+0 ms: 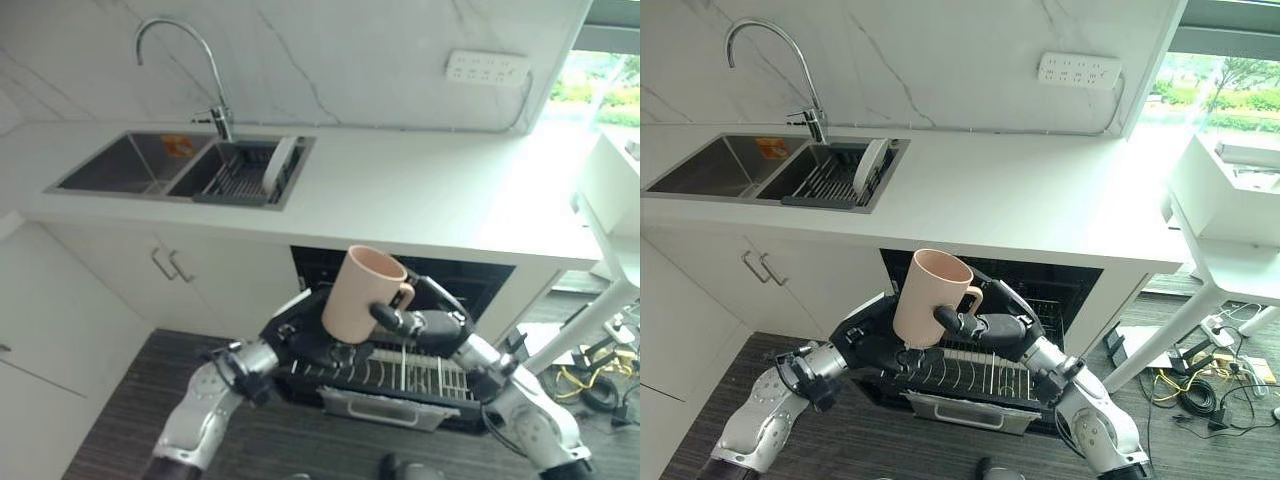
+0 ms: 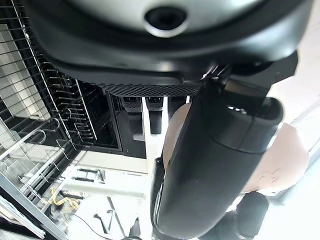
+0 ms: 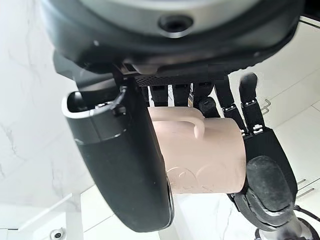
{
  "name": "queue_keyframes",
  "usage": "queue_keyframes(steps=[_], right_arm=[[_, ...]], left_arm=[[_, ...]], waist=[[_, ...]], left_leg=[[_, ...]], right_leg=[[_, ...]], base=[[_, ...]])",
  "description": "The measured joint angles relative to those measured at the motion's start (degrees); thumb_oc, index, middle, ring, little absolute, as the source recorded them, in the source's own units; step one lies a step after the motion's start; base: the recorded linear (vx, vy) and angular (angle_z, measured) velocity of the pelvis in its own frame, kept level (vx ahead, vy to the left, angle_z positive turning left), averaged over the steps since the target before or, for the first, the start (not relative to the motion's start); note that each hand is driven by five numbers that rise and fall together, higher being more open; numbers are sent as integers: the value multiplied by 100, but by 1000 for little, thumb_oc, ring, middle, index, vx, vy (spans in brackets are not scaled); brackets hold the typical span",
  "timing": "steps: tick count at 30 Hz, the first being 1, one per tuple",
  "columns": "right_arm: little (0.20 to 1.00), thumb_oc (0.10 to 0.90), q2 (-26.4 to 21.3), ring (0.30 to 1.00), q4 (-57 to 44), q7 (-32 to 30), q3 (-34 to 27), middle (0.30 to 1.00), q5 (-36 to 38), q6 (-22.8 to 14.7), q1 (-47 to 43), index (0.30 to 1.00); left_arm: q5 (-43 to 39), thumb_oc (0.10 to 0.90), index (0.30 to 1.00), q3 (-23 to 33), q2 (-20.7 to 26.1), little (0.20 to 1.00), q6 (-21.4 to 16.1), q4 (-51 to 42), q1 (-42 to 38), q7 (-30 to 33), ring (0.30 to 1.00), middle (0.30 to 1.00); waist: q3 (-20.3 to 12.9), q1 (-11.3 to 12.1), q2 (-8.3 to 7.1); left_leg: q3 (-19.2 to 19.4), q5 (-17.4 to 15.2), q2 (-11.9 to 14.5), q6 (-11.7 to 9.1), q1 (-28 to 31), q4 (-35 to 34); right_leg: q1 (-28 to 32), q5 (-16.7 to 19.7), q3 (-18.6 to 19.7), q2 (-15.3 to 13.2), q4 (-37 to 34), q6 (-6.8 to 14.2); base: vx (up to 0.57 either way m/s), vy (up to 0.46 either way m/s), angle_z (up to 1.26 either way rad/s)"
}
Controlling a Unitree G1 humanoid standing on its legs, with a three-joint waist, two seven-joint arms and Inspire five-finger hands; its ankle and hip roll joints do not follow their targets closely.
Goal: Place the dishes in the dishwasher.
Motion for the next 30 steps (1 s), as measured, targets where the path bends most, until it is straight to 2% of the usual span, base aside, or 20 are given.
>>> queue_keyframes(steps=[2,4,7,10,25,28,30], right_arm=[[300,400,22,300,0,-30,0,300,-2,-49,84,300],[300,400,158,300,-38,-30,-105,300,83,-349,96,300],[300,400,377,300,-396,-31,-706,300,436,-977,39,300],[300,400,440,300,-494,-94,-1262,300,531,-1302,-40,300],[300,400,582,300,-444,-211,-1309,300,530,-1305,-76,300],[300,400,610,300,-443,-223,-1316,300,529,-1316,-76,300],[300,400,687,300,-442,-316,-1348,300,525,-1333,-75,300]], left_arm=[[224,800,900,40,-44,900,-13,21,48,270,900,900],[496,800,900,200,-31,900,61,390,69,623,900,900],[903,800,900,764,-9,900,468,1385,420,1375,900,900],[1111,800,900,978,20,900,676,1627,814,1623,900,900],[1104,800,900,987,-22,900,682,1591,725,1886,900,900],[1099,800,900,1027,-22,900,605,1418,717,2000,900,900],[1101,800,900,1120,-23,900,371,1101,717,1996,900,900]], waist=[[-12,-1,19],[-33,-35,53],[-45,-151,62],[-46,-149,46],[-13,-195,-24],[6,-191,-63],[37,-176,-113]], left_leg=[[3,-1,2,1,2,-4],[17,-2,7,2,10,-3],[32,-18,22,27,-5,-16],[51,2,21,-4,-1,-54],[148,18,36,-15,109,-186],[147,18,39,-15,109,-187],[144,18,38,-15,109,-186]], right_leg=[[0,-1,4,2,0,0],[-2,-2,21,11,0,0],[-32,-8,34,27,-11,-10],[-42,-3,42,29,-36,-1],[-26,-12,122,69,-58,6],[-26,-15,121,72,-58,4],[-26,-15,121,74,-57,4]], base=[[0,0,0],[-5,11,-4],[-3,3,-3],[0,0,0],[-3,1,-2],[0,0,0],[0,0,0]])
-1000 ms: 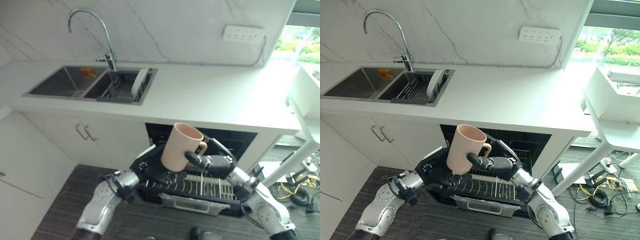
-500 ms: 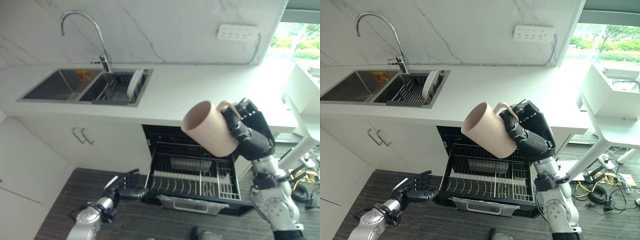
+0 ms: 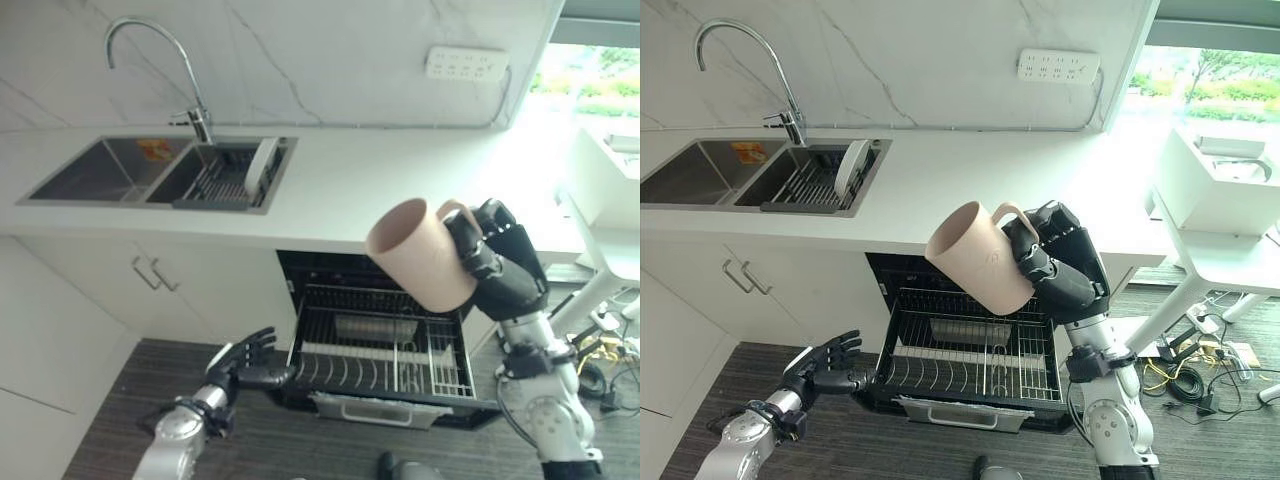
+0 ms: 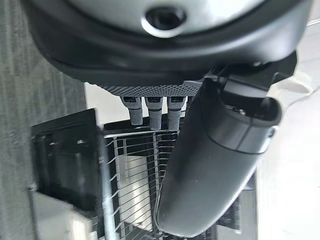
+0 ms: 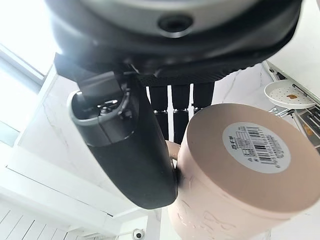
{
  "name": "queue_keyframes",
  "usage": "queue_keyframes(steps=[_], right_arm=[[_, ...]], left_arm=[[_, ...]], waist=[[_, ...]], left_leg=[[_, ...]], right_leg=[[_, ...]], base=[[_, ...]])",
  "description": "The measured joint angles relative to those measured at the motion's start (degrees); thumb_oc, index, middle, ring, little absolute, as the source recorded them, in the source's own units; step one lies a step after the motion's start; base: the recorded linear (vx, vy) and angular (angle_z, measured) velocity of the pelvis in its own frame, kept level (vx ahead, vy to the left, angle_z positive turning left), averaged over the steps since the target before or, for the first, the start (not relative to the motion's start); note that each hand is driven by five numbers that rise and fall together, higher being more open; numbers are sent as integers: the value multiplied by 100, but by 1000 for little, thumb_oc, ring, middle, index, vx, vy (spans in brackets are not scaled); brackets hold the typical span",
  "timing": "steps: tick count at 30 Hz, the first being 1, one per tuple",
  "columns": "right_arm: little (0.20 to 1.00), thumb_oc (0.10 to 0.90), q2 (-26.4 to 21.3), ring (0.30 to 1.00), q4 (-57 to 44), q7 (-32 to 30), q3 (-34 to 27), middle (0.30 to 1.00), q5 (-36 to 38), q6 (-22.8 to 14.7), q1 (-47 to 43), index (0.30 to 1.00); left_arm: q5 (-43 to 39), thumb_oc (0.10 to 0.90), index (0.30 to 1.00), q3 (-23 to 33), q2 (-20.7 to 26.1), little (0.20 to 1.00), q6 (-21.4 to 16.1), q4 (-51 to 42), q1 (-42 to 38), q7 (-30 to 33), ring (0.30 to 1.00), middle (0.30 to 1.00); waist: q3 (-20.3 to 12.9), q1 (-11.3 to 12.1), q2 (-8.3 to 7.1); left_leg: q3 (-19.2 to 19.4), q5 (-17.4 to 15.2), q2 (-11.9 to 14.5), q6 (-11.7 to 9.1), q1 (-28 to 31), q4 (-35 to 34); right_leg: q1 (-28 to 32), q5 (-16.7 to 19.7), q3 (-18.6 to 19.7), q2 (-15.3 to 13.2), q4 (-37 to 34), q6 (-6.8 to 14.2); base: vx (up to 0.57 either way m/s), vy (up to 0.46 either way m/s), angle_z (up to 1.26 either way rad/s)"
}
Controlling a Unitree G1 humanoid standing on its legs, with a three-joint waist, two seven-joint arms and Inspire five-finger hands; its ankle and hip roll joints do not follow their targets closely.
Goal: Place the dishes in the dishwasher.
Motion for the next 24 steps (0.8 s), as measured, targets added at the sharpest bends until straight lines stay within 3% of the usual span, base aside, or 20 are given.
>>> queue_keyframes(steps=[3,7,15,19,24], right_arm=[[300,400,-11,300,135,-455,-14,300,-447,-73,9,300],[300,400,-32,300,449,-816,-52,300,-789,-61,199,300],[300,400,-115,300,454,-1044,-113,300,-1251,39,450,300],[300,400,-320,300,449,-1178,-108,300,-1608,264,456,300],[300,400,-595,300,452,-1474,-78,300,-1696,327,245,300]], left_arm=[[33,800,900,30,13,900,-579,-547,-104,28,900,900],[245,800,900,14,20,900,-733,-801,-317,-22,900,900],[1367,800,900,-638,340,900,-770,-780,-464,-408,900,900],[1748,800,900,-758,695,900,-772,-802,-499,-680,900,900],[2060,800,900,-1145,999,900,-552,-773,-1201,-673,900,900]], waist=[[23,-14,-55],[46,-79,-94],[129,-345,-98],[288,-457,19],[837,-457,124]], left_leg=[[1,-3,0,4,6,-1],[1,-2,2,3,6,-18],[154,0,8,-1,130,-150],[206,3,9,-5,197,-191],[332,11,9,6,-169,-81]], right_leg=[[9,-1,1,0,-8,3],[7,-4,0,9,-19,8],[2,-8,125,50,-56,19],[5,1,161,75,-111,31],[-306,282,323,114,-220,-16]], base=[[0,0,0],[0,0,0],[-1,-19,-9],[-51,-3,-8],[-236,10,-16]])
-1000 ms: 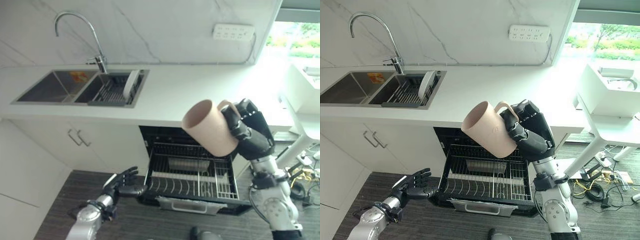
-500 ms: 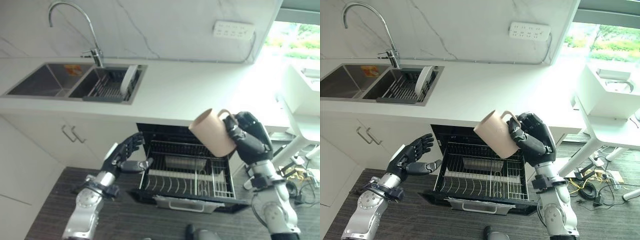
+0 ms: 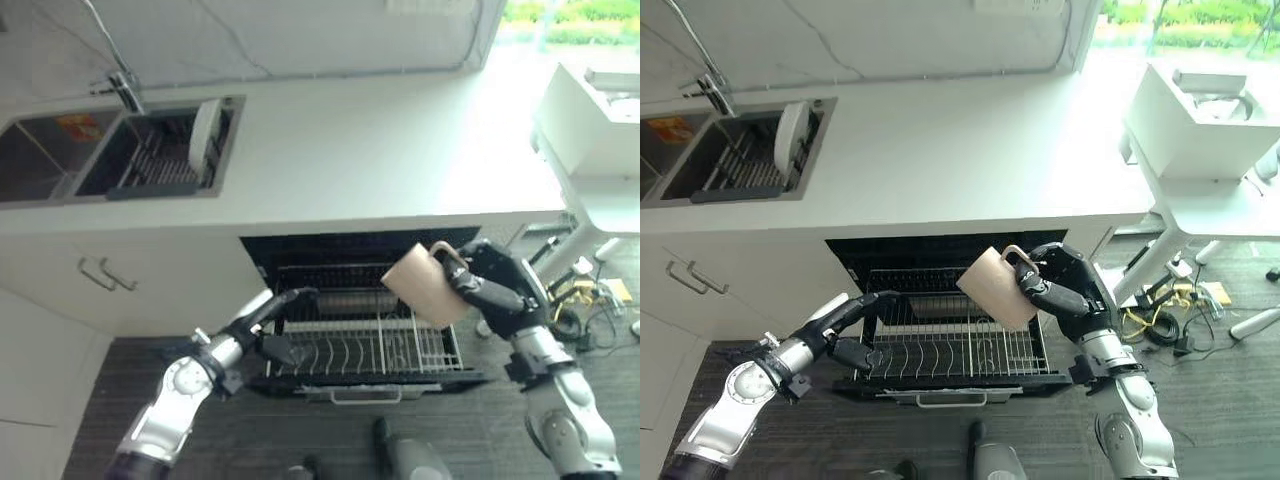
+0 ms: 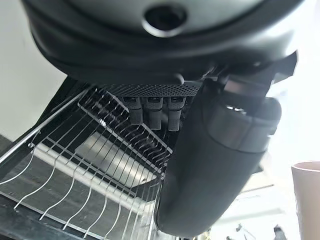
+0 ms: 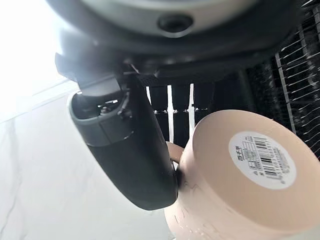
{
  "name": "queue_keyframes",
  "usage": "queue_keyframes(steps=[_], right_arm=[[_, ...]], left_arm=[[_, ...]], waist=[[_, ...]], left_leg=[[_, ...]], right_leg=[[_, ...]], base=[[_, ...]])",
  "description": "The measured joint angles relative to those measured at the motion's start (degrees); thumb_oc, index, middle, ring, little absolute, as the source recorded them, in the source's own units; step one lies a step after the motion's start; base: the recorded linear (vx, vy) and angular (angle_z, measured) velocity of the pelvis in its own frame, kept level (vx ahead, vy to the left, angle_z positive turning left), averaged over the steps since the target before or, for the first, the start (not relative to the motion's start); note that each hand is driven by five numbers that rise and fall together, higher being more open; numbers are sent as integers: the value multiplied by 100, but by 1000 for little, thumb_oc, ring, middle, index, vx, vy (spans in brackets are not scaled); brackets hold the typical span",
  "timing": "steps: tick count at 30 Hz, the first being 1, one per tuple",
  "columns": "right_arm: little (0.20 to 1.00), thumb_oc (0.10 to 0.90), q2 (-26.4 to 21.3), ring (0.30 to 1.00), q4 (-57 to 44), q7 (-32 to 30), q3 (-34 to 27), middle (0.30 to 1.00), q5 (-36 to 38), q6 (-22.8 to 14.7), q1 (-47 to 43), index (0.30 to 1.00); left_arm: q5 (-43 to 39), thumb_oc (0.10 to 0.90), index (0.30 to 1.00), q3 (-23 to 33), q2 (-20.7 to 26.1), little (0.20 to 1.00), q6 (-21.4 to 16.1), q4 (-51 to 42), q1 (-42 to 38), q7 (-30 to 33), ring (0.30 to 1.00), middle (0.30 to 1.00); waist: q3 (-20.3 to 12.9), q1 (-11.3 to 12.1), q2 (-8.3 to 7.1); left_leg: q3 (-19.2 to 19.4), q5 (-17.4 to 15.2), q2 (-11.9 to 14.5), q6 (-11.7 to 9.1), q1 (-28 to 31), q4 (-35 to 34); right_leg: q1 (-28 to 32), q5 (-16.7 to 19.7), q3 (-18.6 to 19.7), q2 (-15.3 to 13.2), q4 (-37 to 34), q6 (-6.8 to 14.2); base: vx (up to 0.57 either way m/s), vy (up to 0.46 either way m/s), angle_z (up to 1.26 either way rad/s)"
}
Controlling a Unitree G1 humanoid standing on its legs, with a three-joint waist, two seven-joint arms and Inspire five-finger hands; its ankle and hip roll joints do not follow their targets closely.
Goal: Place the dishes in the dishwasher.
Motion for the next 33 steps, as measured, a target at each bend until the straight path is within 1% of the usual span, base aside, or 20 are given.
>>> queue_keyframes(steps=[3,5,7,8,9,11,13,14,15,16,17,18,19,20,22,24,26,29,33], right_arm=[[300,400,-216,300,34,-130,164,300,2,-11,-445,300],[300,400,-314,300,48,-180,374,300,3,-23,-878,300],[300,400,-337,300,50,-214,474,300,2,-61,-1106,300],[300,400,-346,300,77,-240,540,300,2,-80,-1223,300],[300,400,-346,300,177,-242,618,300,1,-92,-1303,300],[300,400,-360,300,299,-300,645,300,-2,-92,-1299,300],[300,400,-367,300,302,-323,646,300,-9,-92,-1285,300],[300,400,-368,300,302,-327,646,300,-11,-92,-1286,300],[300,400,-381,300,299,-336,645,300,-37,-92,-1287,300],[300,400,-551,300,294,-395,645,300,-212,-91,-1301,300],[300,400,-591,300,294,-423,645,300,-212,-90,-1300,300],[300,400,-632,300,294,-446,645,300,-212,-83,-1306,300],[300,400,-713,300,294,-465,646,300,-213,-71,-1322,300],[300,400,-787,300,295,-526,645,300,-214,-52,-1344,300],[300,400,-877,300,295,-641,645,300,-222,40,-1400,300],[300,400,-958,300,333,-798,652,300,-228,134,-1461,300],[300,400,-1037,300,498,-945,652,300,-238,216,-1510,300],[300,400,-1177,300,844,-1205,660,300,-519,432,-1548,300],[300,400,-1328,300,1182,-1434,912,300,-796,702,-1892,300]], left_arm=[[188,800,900,-336,83,900,72,151,-619,33,900,900],[216,800,900,-682,370,900,179,359,-1114,41,900,900],[342,800,900,-828,402,900,244,611,-1423,80,900,900],[389,800,900,-897,409,900,308,753,-1554,139,900,900],[390,800,900,-927,399,900,417,869,-1593,143,900,900],[383,800,900,-981,399,900,529,1009,-1571,143,900,900],[375,800,900,-989,384,900,704,1003,-1566,90,900,900],[375,800,900,-989,380,900,729,1004,-1566,65,900,900],[368,800,900,-991,370,900,820,997,-1568,-73,900,900],[353,800,900,-994,375,900,1288,967,-1720,-872,900,900],[347,800,900,-990,375,900,1391,942,-1740,-1040,900,900],[345,800,900,-969,380,900,1650,838,-1753,-1429,900,900],[346,800,900,-1004,415,900,1953,730,-1769,-1992,900,900],[287,800,900,-1030,431,900,2171,706,-1772,-2465,900,900],[192,800,900,-1041,458,900,2363,707,-1847,-2762,900,900],[201,800,900,-1113,496,900,2696,737,-2044,-3049,900,900],[201,800,900,-1086,548,900,2892,731,-2179,-3382,900,900],[201,800,900,-1036,745,900,3113,525,-2375,-4031,900,900],[277,800,900,-1042,822,900,3171,568,-2552,-4406,900,900]], waist=[[310,0,11],[551,-11,-10],[716,-23,5],[816,-30,3],[869,-45,-16],[874,-66,-24],[875,-62,-27],[875,-62,-27],[875,-62,-29],[875,-58,-29],[875,-60,-30],[874,-46,-30],[874,-58,-29],[873,-76,-30],[873,-87,-31],[872,-130,-32],[870,-176,-32],[867,-238,-26],[860,-284,-16]], left_leg=[[53,49,-4,65,-338,110],[133,94,-6,106,-535,175],[135,106,-11,124,-676,247],[135,116,-10,132,-713,272],[135,119,-8,128,-719,273],[129,121,-4,124,-708,236],[139,132,-10,120,-614,157],[140,132,-11,120,-594,145],[143,135,-20,115,-542,95],[134,135,-22,115,-490,57],[137,135,-26,115,-469,36],[140,135,-33,115,-442,14],[146,135,-40,115,-433,1],[146,135,-43,115,-431,-3],[144,135,-46,115,-431,-1],[143,135,-46,115,-434,0],[146,135,-50,116,-430,-9],[155,134,-52,117,-424,-24],[153,134,-55,116,-423,-13]], right_leg=[[-217,265,68,5,-178,14],[-357,433,123,0,-297,21],[-436,524,136,-7,-373,21],[-447,517,141,-10,-404,64],[-448,517,141,-10,-418,65],[-443,509,129,-4,-459,62],[-370,551,128,7,-457,8],[-354,553,127,8,-457,6],[-318,553,131,9,-465,5],[-256,552,117,10,-504,6],[-241,551,119,10,-512,6],[-221,551,122,7,-521,7],[-218,550,129,4,-522,8],[-218,550,129,1,-523,8],[-217,550,131,0,-522,8],[-217,550,135,-1,-519,8],[-217,550,139,-2,-520,7],[-217,550,147,-1,-522,6],[-217,550,148,-5,-516,4]], base=[[-223,13,-12],[-217,35,-14],[-131,37,-3],[-54,22,0],[0,0,0],[0,0,0],[0,0,0],[0,0,0],[0,0,0],[0,0,0],[6,37,2],[9,39,-2],[12,35,-1],[0,0,0],[4,16,0],[0,16,0],[0,0,0],[-4,11,-1],[0,0,0]])
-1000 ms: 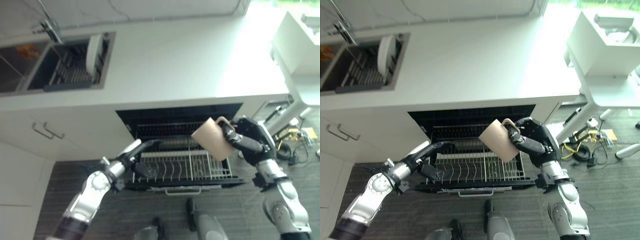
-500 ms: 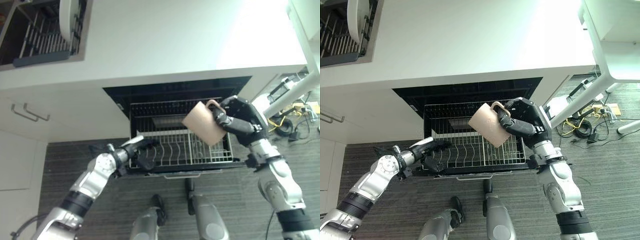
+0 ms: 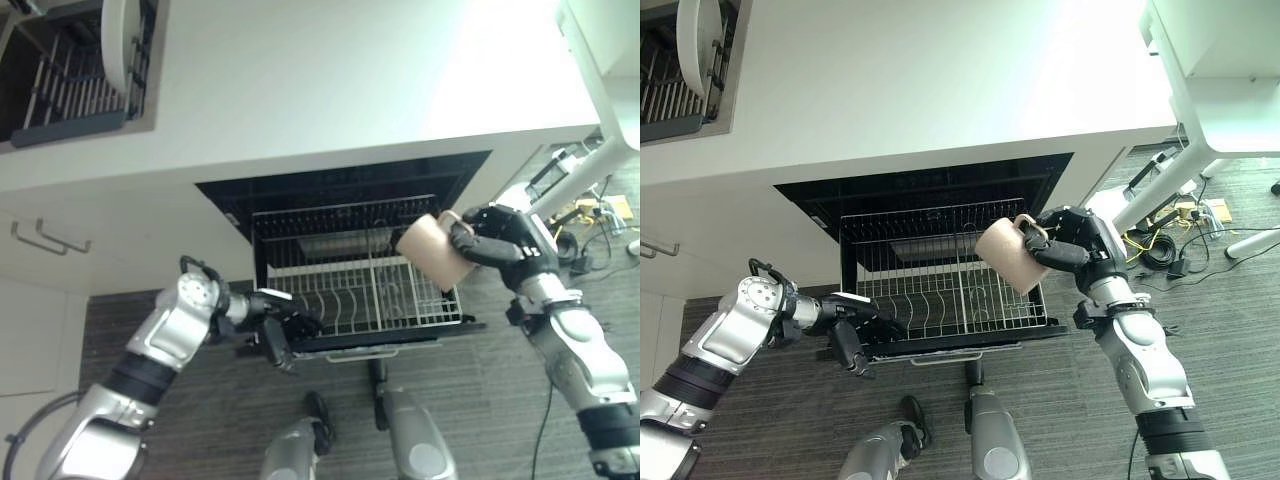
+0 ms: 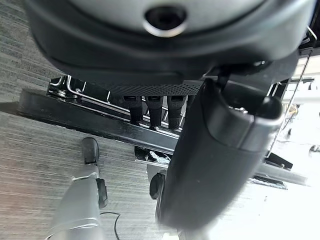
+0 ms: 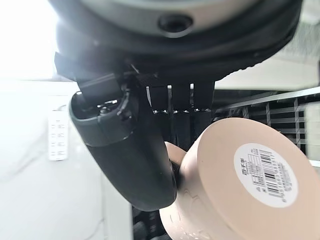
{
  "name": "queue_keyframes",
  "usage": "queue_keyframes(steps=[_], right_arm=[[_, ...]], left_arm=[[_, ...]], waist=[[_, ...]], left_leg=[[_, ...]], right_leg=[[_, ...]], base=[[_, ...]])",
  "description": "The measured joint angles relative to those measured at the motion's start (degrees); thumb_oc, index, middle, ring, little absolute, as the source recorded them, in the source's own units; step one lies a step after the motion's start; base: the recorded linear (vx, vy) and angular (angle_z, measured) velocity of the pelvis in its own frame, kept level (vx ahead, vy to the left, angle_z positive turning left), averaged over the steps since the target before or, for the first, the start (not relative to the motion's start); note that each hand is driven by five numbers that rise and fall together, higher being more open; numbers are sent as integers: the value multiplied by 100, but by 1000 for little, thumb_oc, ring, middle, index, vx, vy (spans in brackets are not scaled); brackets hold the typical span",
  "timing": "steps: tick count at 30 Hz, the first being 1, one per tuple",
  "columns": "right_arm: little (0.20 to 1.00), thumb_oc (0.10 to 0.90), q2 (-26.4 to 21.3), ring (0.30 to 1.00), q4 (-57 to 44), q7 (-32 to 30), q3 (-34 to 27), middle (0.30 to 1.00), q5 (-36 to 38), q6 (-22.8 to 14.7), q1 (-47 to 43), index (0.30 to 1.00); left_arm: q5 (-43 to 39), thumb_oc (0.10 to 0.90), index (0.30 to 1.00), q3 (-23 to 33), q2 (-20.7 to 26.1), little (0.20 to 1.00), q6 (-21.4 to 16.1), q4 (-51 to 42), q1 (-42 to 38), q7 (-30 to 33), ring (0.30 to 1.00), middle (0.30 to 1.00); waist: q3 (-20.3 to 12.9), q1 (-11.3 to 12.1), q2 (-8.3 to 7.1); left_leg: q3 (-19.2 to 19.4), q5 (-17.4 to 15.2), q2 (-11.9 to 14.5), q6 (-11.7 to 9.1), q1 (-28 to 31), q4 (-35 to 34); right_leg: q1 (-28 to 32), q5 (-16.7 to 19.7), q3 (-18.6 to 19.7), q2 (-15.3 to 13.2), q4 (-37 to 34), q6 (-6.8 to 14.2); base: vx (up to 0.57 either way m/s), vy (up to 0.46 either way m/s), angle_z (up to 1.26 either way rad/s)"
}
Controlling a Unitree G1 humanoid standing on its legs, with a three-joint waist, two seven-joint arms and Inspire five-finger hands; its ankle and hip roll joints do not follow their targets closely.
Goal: Place the dishes in the dishwasher.
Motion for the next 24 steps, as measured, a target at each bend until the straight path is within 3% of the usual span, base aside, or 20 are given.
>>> queue_keyframes(steps=[5,11,17,24], right_arm=[[300,400,-35,300,255,-124,76,300,-327,248,-229,300],[300,400,-165,300,1371,-627,87,300,-348,423,-606,300],[300,400,-243,300,2853,-1367,764,300,-551,399,-1428,300],[300,400,-229,300,4066,-2021,1004,300,-531,210,-2311,300]], left_arm=[[122,800,900,1,-27,900,23,-2,-58,-248,900,900],[-44,800,900,7,-48,900,23,-14,-47,-212,900,900],[-956,800,900,-155,-49,900,21,46,-49,466,900,900],[-1991,800,900,-221,-53,900,-246,229,-100,1084,900,900]], waist=[[-68,19,117],[-174,206,294],[-340,467,559],[-345,775,675]], left_leg=[[-2,1,-3,-1,13,-19],[-38,34,-5,-22,74,-68],[-203,110,-63,-14,-18,-103],[-355,202,-176,38,-241,-112]], right_leg=[[2,-8,-6,-1,7,-11],[54,-30,-57,-6,7,-42],[23,-51,-214,-78,21,-51],[-178,-92,-360,-226,144,-25]], base=[[0,0,0],[5,-9,3],[3,-16,14],[-32,-2,15]])
